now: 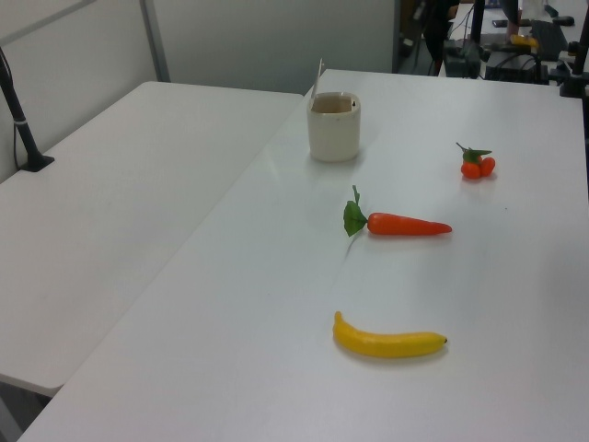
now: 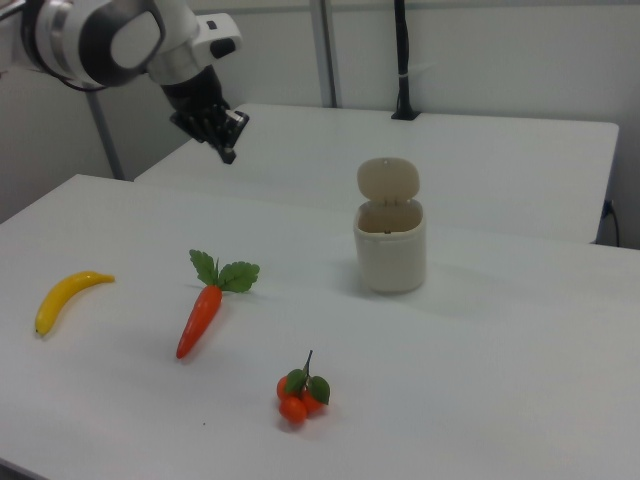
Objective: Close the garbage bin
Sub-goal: 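Move the gripper toward the open cream bin's raised lid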
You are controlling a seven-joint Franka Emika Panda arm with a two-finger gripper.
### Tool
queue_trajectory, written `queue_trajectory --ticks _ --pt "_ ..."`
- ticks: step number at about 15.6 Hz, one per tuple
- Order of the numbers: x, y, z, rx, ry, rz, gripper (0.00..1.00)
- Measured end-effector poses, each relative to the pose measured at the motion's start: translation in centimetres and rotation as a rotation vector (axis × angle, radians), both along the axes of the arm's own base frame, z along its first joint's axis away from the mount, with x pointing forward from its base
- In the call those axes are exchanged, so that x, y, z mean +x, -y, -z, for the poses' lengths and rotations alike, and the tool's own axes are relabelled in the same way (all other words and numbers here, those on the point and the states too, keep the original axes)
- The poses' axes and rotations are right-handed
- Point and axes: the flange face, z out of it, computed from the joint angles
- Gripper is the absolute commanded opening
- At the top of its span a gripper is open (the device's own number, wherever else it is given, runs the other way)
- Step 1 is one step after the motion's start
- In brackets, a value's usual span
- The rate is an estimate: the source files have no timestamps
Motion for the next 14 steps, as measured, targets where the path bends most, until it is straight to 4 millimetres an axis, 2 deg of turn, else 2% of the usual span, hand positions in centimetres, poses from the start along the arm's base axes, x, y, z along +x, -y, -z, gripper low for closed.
queue_trajectory --ticks 3,9,14 --pt "2.2 0.7 0.8 -0.002 0.111 0.019 0.00" --pt "5.2 1.0 1.5 -0.007 0.304 0.037 0.02" --pt "7.6 1.6 3.3 -0.014 0.449 0.056 0.00"
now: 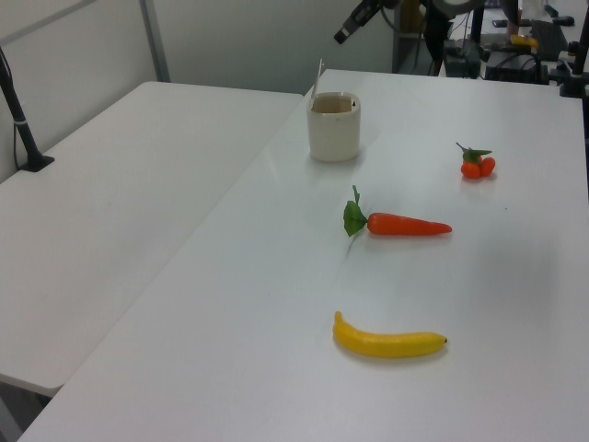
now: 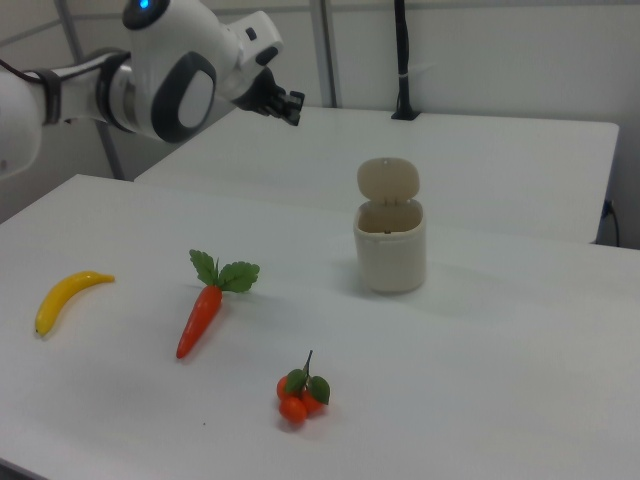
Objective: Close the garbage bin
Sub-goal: 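Lower the gripper behind the raised lid of the bin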
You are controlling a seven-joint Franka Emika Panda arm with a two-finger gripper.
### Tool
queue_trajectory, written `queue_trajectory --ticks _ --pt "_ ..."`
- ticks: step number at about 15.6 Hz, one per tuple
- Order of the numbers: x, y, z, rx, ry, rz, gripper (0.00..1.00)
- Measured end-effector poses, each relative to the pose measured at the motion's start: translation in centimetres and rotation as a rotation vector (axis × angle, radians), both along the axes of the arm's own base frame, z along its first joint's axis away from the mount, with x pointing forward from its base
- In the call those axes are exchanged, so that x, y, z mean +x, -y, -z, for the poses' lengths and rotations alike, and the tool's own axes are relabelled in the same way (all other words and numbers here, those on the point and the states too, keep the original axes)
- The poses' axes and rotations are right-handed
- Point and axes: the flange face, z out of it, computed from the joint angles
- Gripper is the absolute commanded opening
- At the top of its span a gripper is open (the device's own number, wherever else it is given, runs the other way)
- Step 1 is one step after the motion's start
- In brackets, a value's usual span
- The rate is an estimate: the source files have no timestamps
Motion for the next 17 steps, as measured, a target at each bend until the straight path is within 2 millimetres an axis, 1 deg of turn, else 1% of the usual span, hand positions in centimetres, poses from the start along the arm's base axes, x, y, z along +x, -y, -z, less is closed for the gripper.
queue_trajectory --ticks 3,6,9,12,17 --pt "1.4 1.3 2.0 -0.005 0.065 0.025 0.00" --pt "2.9 3.3 4.0 -0.011 0.119 0.057 0.00" --pt "4.6 4.8 5.3 -0.015 0.140 0.077 0.00" --pt "5.7 5.6 6.4 -0.020 0.183 0.089 0.00" --pt "7.2 6.2 9.5 -0.026 0.222 0.099 0.01"
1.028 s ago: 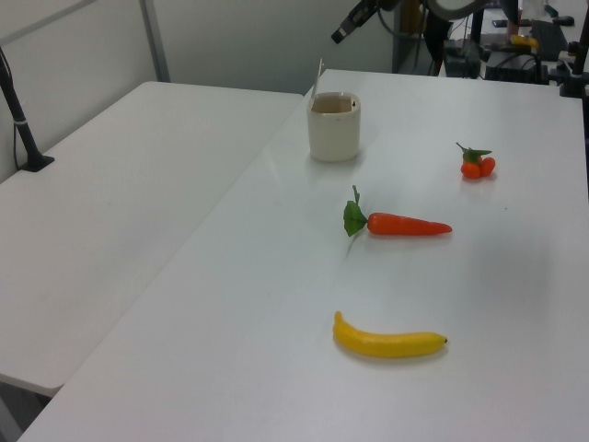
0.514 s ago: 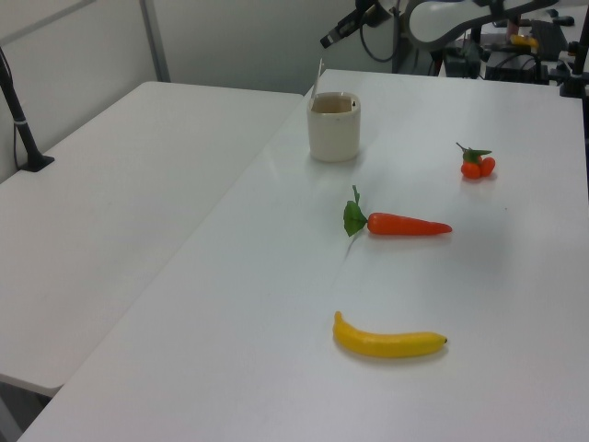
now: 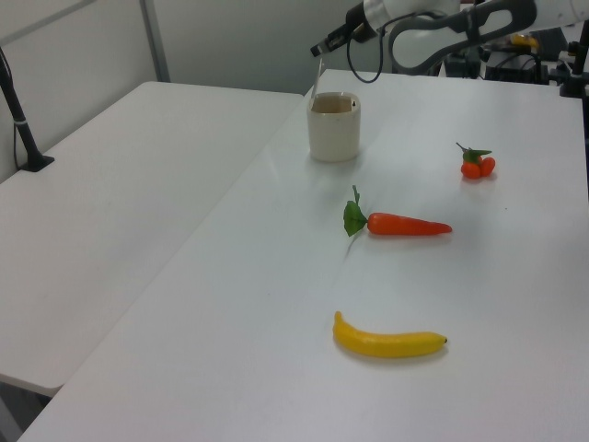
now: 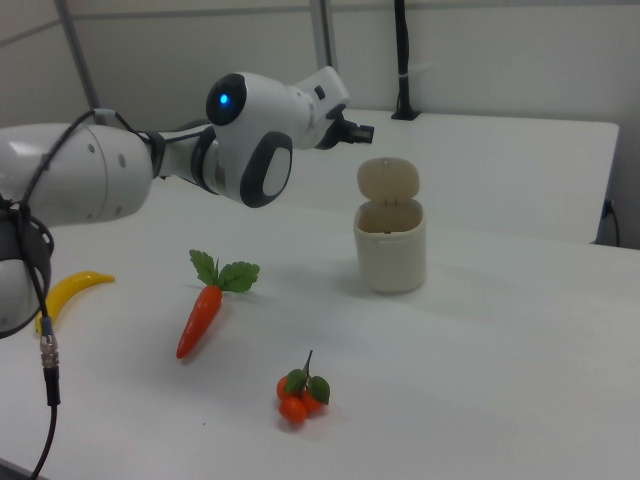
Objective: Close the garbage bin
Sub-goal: 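Lower the gripper behind the raised lid of the bin, then push the lid over with the gripper tips to close it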
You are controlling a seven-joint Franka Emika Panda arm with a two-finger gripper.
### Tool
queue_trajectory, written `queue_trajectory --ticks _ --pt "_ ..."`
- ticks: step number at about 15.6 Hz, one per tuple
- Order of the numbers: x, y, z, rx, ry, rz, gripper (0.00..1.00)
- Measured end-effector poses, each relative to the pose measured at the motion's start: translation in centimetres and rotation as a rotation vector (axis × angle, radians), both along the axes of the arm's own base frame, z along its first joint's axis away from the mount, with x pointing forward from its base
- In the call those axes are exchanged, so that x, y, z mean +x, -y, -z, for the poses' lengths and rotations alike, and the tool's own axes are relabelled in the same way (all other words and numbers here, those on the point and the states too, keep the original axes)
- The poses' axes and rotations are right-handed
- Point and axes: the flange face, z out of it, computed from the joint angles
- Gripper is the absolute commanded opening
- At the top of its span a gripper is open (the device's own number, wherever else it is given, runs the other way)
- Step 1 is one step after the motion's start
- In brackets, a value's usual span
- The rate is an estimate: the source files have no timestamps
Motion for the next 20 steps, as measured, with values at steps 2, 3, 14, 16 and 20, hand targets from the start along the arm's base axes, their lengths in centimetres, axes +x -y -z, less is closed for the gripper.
queue_trajectory --ticks 2,3,14,16,20 --pt "0.6 0.3 0.6 -0.001 0.003 0.003 0.01" --pt "0.7 0.5 0.8 -0.001 0.003 0.006 0.01" --pt "1.1 2.5 2.5 0.000 -0.016 0.030 0.01" --pt "1.0 3.1 2.7 -0.001 -0.019 0.038 0.01" --pt "0.7 3.6 3.5 0.001 -0.035 0.044 0.02"
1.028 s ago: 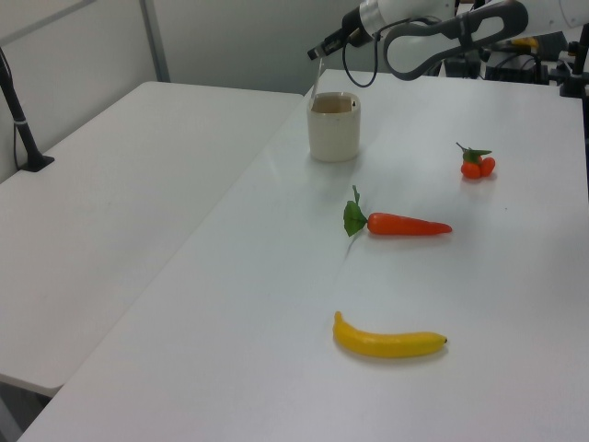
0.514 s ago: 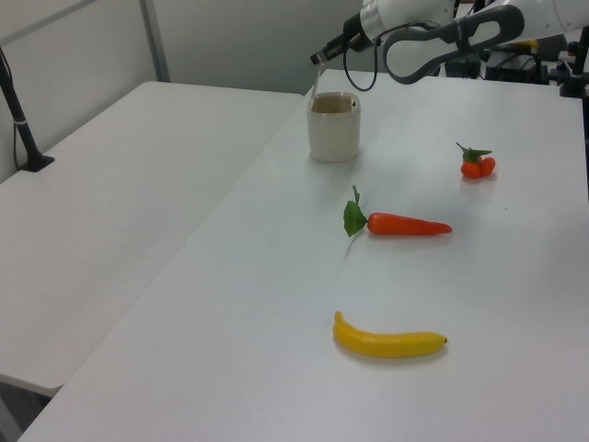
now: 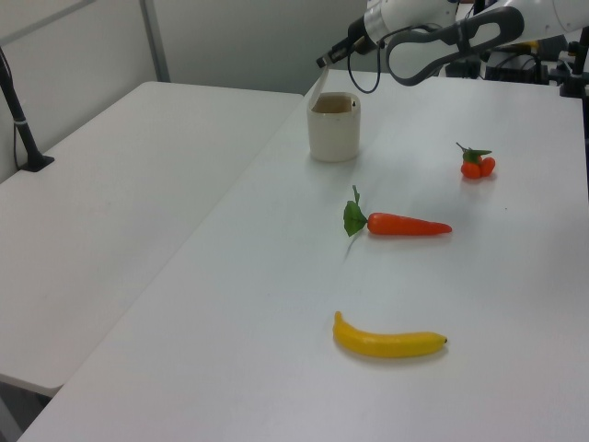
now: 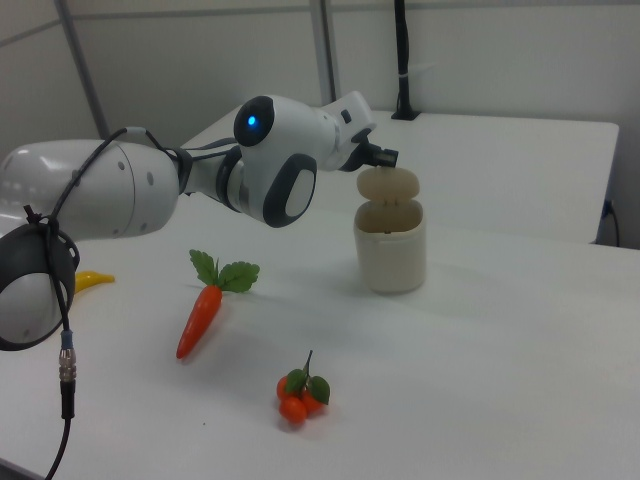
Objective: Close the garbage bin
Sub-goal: 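Push the lid over with the gripper tips to close it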
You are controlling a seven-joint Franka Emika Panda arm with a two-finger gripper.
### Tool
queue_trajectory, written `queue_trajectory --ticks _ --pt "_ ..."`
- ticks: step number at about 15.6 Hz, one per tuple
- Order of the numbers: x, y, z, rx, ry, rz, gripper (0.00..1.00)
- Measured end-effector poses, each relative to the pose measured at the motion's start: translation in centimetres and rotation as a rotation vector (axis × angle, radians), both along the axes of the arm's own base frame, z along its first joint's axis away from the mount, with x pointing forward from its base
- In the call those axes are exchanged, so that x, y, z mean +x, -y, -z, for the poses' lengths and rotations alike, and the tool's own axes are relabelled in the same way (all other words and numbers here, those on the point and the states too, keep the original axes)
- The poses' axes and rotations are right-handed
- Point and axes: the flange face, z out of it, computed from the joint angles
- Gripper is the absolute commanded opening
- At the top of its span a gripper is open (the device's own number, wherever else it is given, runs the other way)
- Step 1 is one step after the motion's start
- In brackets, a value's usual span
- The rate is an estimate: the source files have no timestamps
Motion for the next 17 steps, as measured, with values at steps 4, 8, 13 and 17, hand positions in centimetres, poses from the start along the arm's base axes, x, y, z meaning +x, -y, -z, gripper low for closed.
queue_trajectory --ticks 4,8,13,17 --pt "-0.7 0.4 1.2 0.004 -0.032 0.006 0.02" --pt "-1.6 1.2 2.8 0.010 -0.071 0.019 0.02" --pt "-2.7 1.5 4.1 0.016 -0.107 0.025 0.02" --pt "-3.6 1.7 4.8 0.020 -0.132 0.029 0.02"
